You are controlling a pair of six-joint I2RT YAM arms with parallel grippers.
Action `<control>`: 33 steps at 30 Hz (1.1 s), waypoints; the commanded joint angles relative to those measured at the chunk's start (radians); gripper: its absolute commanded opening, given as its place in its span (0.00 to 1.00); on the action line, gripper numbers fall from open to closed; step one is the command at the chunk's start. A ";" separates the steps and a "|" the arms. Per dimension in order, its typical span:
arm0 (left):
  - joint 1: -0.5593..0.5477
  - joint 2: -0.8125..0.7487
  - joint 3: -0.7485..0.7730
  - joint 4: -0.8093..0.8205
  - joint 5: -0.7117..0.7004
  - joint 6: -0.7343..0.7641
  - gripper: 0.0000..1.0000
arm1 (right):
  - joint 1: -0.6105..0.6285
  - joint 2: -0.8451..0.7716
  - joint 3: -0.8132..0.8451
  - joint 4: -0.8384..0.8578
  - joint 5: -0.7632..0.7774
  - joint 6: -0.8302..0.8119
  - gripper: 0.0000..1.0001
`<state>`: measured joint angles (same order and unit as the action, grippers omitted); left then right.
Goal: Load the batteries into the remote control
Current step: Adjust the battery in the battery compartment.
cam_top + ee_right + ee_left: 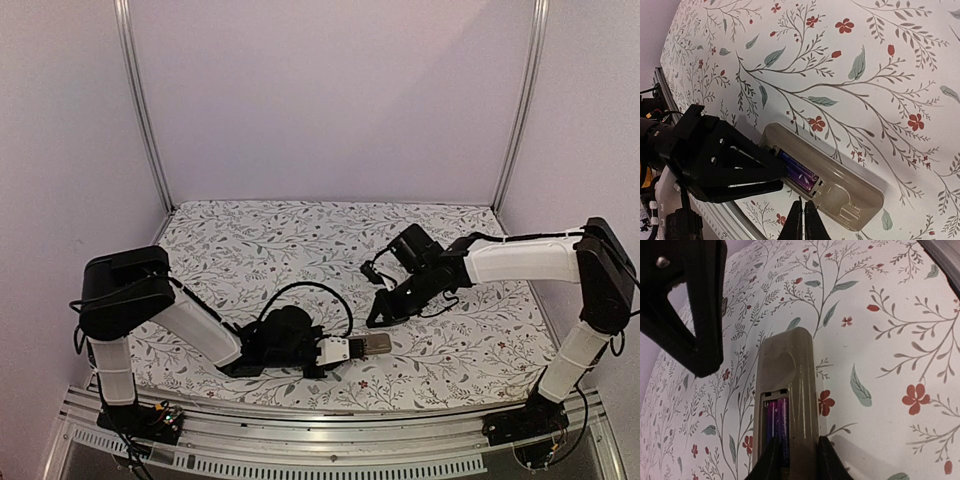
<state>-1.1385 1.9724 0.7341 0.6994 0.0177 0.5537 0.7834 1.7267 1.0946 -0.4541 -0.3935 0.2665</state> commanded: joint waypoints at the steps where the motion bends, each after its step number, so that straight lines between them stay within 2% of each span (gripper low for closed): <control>1: -0.013 0.102 0.001 -0.191 -0.014 0.001 0.21 | 0.016 -0.125 -0.114 0.165 -0.058 0.330 0.00; 4: -0.015 0.105 0.002 -0.188 -0.015 -0.001 0.21 | 0.056 -0.078 -0.126 0.207 -0.089 0.392 0.00; 16: -0.019 0.095 -0.003 -0.178 -0.015 -0.011 0.21 | 0.076 0.063 -0.077 0.185 -0.052 0.364 0.00; 33: -0.018 0.090 -0.001 -0.176 -0.015 -0.031 0.21 | 0.067 0.119 -0.085 0.153 0.040 0.339 0.00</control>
<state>-1.1439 1.9770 0.7391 0.7048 0.0086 0.5484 0.8558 1.8004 1.0084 -0.2825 -0.4026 0.6174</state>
